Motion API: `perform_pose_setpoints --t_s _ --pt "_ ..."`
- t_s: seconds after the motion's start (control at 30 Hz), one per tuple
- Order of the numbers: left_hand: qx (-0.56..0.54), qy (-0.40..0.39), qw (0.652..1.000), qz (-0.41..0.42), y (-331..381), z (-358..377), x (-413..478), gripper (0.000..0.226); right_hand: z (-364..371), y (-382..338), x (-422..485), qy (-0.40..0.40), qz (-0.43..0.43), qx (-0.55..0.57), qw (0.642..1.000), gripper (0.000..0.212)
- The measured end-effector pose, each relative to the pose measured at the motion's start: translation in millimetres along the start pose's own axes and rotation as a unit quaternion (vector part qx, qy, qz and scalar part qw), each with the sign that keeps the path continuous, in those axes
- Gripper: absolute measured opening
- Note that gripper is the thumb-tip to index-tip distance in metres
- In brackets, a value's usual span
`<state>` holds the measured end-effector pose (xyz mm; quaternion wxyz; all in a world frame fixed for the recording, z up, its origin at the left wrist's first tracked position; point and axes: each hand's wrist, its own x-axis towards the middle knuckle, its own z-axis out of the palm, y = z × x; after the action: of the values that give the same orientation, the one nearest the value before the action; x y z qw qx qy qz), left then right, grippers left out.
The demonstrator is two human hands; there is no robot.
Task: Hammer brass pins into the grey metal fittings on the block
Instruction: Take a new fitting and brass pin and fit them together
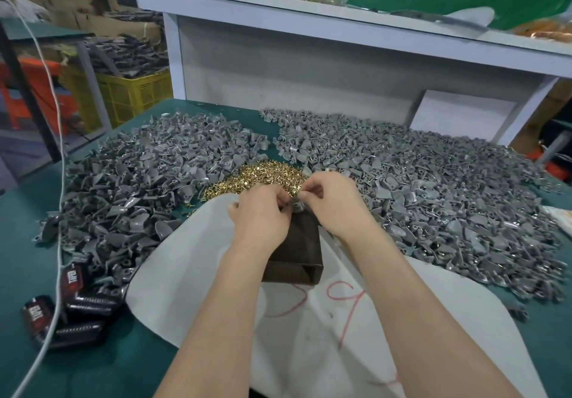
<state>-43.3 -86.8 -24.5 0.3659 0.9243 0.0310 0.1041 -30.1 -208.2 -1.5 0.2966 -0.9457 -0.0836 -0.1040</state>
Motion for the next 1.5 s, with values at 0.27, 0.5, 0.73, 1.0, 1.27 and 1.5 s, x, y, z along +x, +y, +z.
perform_pose_setpoints --t_s 0.27,0.5,0.73,1.0,1.27,1.5 --pt "0.024 0.008 1.000 0.006 -1.3 1.1 0.9 0.007 7.7 -10.4 4.8 -0.034 -0.047 -0.179 0.982 0.009" --pt "0.039 0.007 0.999 0.011 0.2 1.0 1.8 0.014 8.5 -21.2 9.1 -0.061 -0.070 -0.284 0.954 0.015" --pt "0.016 0.001 1.000 0.000 -0.7 0.6 1.5 0.026 0.5 -9.0 8.5 -0.069 -0.044 -0.153 0.985 0.010" --pt "-0.002 0.009 1.000 0.005 -0.7 -1.3 -0.1 0.009 6.6 5.0 -2.4 -0.018 0.011 0.032 0.999 0.007" --pt "-0.003 0.008 1.000 0.008 -1.5 -0.8 0.8 0.007 8.3 9.4 -7.3 -0.006 -0.034 0.003 0.999 0.011" --pt "0.038 0.011 0.999 0.027 0.7 -1.1 -1.0 0.011 5.4 -12.2 0.2 -0.021 -0.073 -0.209 0.975 0.015"
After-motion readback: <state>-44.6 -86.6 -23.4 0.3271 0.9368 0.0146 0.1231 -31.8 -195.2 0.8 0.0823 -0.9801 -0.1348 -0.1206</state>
